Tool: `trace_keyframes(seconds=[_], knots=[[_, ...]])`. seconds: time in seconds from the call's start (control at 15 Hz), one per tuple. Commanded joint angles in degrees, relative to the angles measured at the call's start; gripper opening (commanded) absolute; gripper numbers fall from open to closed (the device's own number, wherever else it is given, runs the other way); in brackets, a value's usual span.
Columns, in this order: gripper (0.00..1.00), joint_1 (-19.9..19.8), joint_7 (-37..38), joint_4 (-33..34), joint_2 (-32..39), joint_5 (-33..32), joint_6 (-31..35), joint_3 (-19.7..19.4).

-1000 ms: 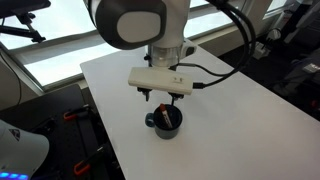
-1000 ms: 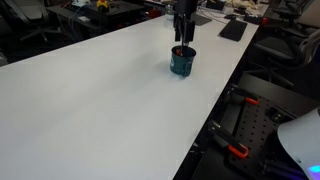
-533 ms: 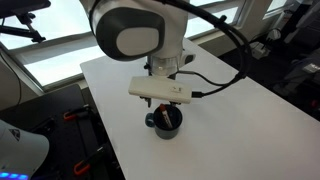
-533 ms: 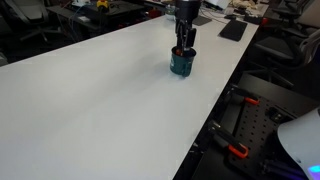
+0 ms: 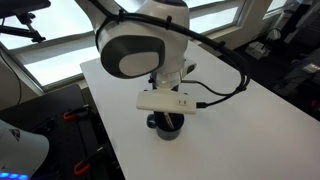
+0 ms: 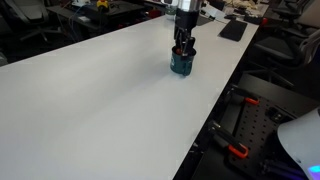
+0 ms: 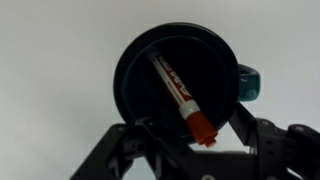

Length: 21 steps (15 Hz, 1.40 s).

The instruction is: Move the Sharpie to the table

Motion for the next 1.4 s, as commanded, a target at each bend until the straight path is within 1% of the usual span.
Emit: trace_keyframes(seconds=[0.0, 0.07, 0.13, 0.2, 0.27, 0.53, 0.8, 0.93, 1.13, 1.33], knots=[[0.45, -2.06, -3.87, -0.22, 0.86, 2.62, 2.13, 1.69], [0.47, -2.30, -4.34, -0.19, 1.04, 2.99, 2.07, 1.89], [0.73, -2.55, -4.77, -0.17, 1.12, 3.62, 1.93, 2.11], [0.72, -2.76, -5.35, -0.19, 1.13, 3.92, 1.88, 2.26], [0.73, -2.89, -5.37, -0.18, 1.06, 4.10, 1.70, 2.38], [0.99, -1.94, -3.09, -0.34, -0.79, 2.68, -0.53, 1.75], [1.00, -1.05, -0.91, -1.47, -4.63, 2.00, -2.84, 1.14], [1.00, -0.84, -1.01, -1.60, -6.49, 2.04, -4.64, 0.94], [1.00, -0.71, -2.00, -1.25, -8.26, 3.47, -7.37, 0.46], [1.00, -0.64, -1.90, -0.28, -8.34, 6.57, -10.78, -0.05]])
